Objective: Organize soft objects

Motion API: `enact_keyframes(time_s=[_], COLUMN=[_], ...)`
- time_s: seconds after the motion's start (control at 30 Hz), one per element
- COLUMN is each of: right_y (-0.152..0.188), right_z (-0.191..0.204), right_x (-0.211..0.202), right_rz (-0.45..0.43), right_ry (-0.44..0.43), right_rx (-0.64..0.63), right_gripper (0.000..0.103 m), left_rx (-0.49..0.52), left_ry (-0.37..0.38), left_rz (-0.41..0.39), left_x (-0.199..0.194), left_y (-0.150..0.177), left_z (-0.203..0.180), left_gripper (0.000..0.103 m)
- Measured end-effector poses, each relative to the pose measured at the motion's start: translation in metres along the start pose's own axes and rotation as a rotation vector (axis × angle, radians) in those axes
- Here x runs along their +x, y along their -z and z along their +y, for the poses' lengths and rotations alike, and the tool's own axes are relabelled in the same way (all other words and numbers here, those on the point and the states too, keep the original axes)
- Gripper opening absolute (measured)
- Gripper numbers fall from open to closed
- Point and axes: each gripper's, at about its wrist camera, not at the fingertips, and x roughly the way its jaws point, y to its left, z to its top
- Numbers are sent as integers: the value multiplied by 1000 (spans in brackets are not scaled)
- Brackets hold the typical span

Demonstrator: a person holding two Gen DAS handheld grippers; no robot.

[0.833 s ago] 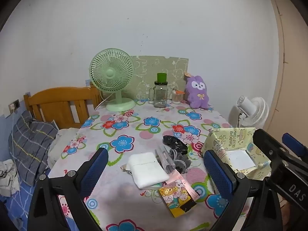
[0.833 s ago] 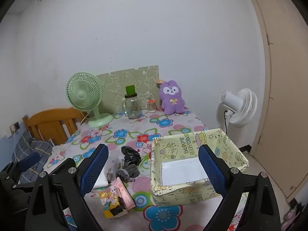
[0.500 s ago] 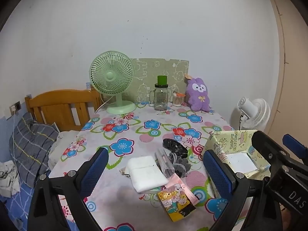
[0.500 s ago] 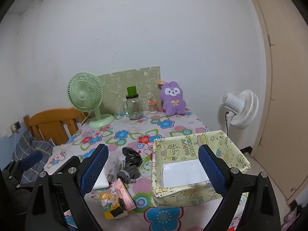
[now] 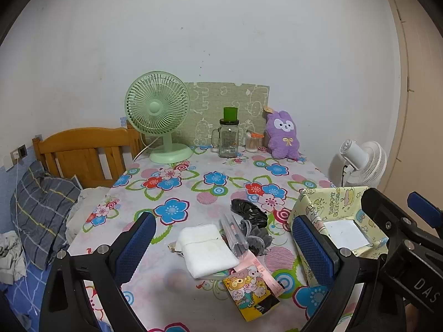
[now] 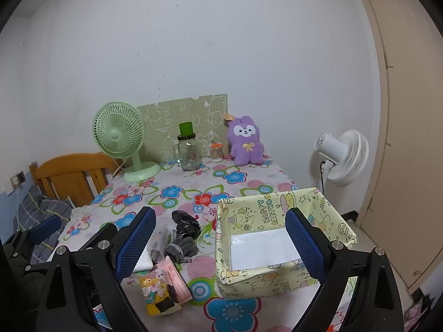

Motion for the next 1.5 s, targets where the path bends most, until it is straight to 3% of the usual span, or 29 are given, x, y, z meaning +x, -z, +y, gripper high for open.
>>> enact_keyframes(time_s=[1.5], right_y=[0], right_z=[3], right_x=[-1], right_rz=[6], right_ry=[-12], right_rx=[-4], right_gripper=[96], left_rx=[-2], left_ry=[-8], left_rz=[-15], left_x=[-1], left_y=[1], left_z=[2], left_gripper=[100])
